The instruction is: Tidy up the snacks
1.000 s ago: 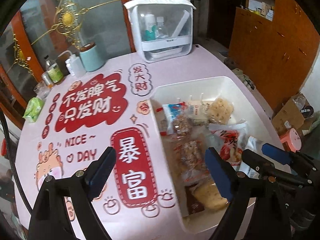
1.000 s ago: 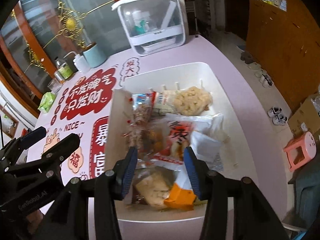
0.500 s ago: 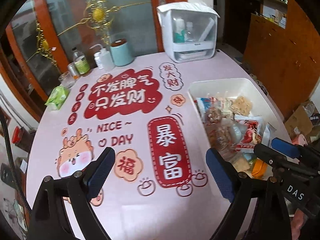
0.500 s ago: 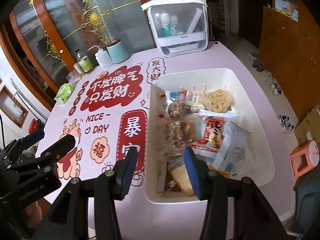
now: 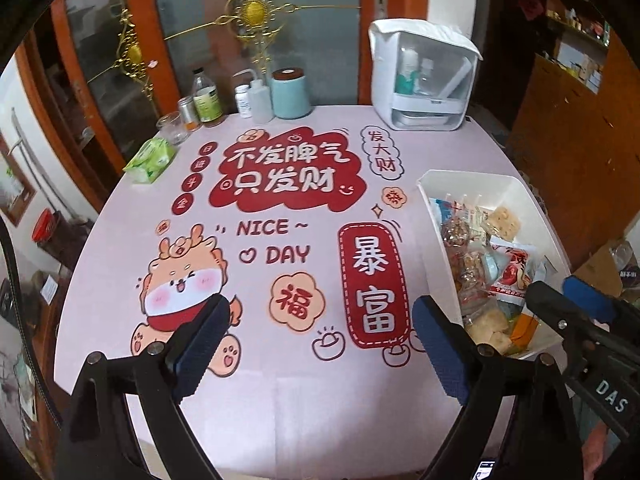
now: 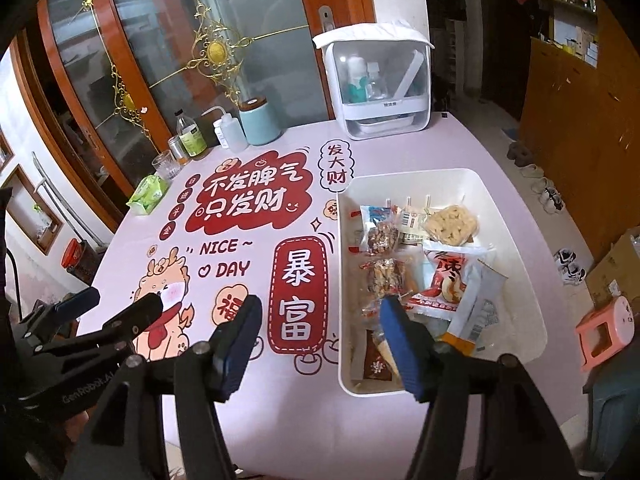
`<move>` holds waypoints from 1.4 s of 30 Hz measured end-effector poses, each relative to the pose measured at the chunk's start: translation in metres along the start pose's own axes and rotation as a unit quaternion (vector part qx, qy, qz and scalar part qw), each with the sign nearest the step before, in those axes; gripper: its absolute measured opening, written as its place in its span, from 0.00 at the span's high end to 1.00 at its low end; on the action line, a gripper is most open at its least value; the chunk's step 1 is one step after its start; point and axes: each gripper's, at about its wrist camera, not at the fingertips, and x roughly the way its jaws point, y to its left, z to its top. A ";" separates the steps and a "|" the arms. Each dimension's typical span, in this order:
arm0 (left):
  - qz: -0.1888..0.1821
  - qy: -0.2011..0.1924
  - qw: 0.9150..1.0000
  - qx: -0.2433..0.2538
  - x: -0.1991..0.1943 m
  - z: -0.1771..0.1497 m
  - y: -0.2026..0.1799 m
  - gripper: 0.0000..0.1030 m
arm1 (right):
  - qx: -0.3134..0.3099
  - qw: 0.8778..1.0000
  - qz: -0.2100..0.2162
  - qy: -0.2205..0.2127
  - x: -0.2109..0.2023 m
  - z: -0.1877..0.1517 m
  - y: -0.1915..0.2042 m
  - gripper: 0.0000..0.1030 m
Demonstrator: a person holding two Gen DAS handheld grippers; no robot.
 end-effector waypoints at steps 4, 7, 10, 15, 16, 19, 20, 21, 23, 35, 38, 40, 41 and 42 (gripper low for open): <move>0.006 0.000 1.000 -0.005 -0.005 -0.001 0.007 0.11 | -0.007 1.000 0.001 -0.001 -0.003 -0.002 0.010 0.40; 0.004 -0.003 1.000 -0.002 -0.010 -0.002 0.009 0.11 | -0.014 1.000 0.001 -0.004 -0.007 -0.003 0.018 0.40; 0.003 -0.004 1.000 0.004 -0.012 -0.003 0.010 0.11 | -0.019 1.000 -0.003 -0.006 -0.009 -0.005 0.024 0.40; 0.004 -0.008 1.000 0.004 -0.016 -0.003 0.014 0.11 | -0.018 1.000 -0.008 -0.006 -0.011 -0.006 0.028 0.40; 0.004 -0.008 1.000 0.003 -0.017 -0.003 0.015 0.11 | -0.020 1.000 -0.007 -0.006 -0.011 -0.006 0.027 0.40; 0.004 -0.009 1.000 0.003 -0.017 -0.004 0.018 0.11 | -0.020 1.000 -0.009 -0.009 -0.012 -0.007 0.030 0.40; 0.003 -0.009 1.000 0.003 -0.017 -0.004 0.020 0.11 | -0.020 1.000 -0.010 -0.009 -0.012 -0.007 0.031 0.40; 0.004 -0.008 1.000 0.003 -0.017 -0.004 0.019 0.11 | -0.020 1.000 -0.011 -0.009 -0.012 -0.008 0.031 0.40; 0.004 -0.009 1.000 0.004 -0.018 -0.004 0.019 0.11 | -0.018 1.000 -0.012 -0.008 -0.012 -0.008 0.032 0.40; 0.004 -0.008 1.000 0.001 -0.017 -0.005 0.020 0.11 | -0.018 1.000 -0.015 -0.002 -0.010 -0.009 0.035 0.40; 0.003 -0.007 1.000 0.001 -0.016 -0.006 0.021 0.11 | -0.018 1.000 -0.015 0.001 -0.008 -0.009 0.037 0.40; 0.003 -0.008 1.000 0.001 -0.016 -0.005 0.021 0.11 | -0.018 1.000 -0.015 0.001 -0.008 -0.009 0.037 0.40; 0.004 -0.008 1.000 0.002 -0.016 -0.005 0.021 0.11 | -0.018 1.000 -0.015 0.001 -0.008 -0.009 0.037 0.40; 0.004 -0.008 1.000 0.002 -0.016 -0.005 0.022 0.11 | -0.018 1.000 -0.014 0.001 -0.008 -0.009 0.037 0.40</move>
